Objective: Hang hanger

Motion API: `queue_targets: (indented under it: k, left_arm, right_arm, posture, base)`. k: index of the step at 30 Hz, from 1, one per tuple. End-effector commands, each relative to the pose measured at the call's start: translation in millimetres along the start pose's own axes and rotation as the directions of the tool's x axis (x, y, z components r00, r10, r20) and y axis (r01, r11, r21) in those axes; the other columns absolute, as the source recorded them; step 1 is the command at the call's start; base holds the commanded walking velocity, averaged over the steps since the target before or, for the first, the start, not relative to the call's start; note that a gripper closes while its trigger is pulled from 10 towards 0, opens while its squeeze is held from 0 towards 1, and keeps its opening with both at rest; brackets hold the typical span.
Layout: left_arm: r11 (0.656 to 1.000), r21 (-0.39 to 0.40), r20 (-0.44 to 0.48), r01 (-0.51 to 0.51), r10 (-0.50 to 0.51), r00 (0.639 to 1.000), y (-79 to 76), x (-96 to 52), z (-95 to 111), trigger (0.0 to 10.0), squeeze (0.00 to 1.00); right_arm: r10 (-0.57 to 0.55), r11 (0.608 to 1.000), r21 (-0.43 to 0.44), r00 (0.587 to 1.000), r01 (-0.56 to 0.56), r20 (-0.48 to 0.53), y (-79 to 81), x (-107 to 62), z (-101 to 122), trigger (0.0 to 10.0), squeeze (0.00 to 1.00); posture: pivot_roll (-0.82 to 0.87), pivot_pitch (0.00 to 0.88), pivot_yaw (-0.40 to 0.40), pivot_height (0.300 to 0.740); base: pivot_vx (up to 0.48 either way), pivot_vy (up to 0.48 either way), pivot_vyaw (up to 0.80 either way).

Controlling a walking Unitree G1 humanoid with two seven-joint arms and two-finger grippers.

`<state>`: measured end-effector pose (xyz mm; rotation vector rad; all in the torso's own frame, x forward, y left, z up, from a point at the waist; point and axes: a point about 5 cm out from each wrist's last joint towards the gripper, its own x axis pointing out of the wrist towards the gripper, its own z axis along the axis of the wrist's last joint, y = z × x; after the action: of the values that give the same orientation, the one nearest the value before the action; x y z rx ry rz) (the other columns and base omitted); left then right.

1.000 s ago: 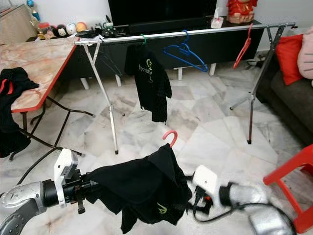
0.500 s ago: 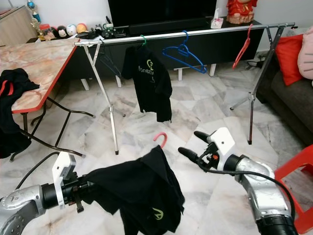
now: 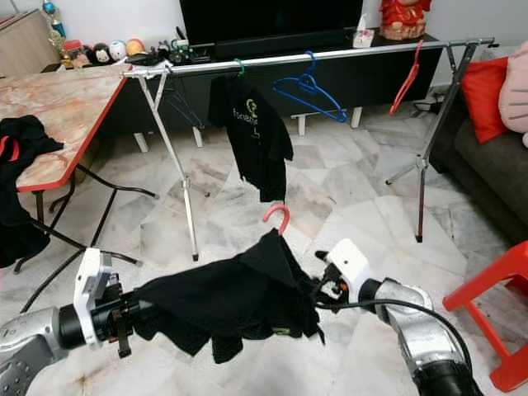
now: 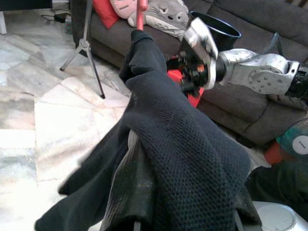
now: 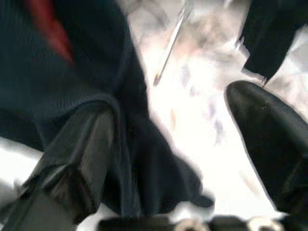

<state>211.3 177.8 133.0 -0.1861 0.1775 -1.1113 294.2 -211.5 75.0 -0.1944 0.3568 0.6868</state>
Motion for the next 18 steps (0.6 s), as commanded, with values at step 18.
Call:
queue_targets:
  k: [18]
  left_arm:
    - [0.999,-0.039,-0.005,-0.022,0.021,1.000,-1.8,-1.7,-14,10.0,0.00]
  right_arm:
    - [-0.088,0.993,0.083,0.996,0.086,0.021,-6.3,10.3,0,10.0,0.00]
  posture:
    - [-0.07,0.000,0.057,0.740]
  base:
    - [0.000,0.000,0.00]
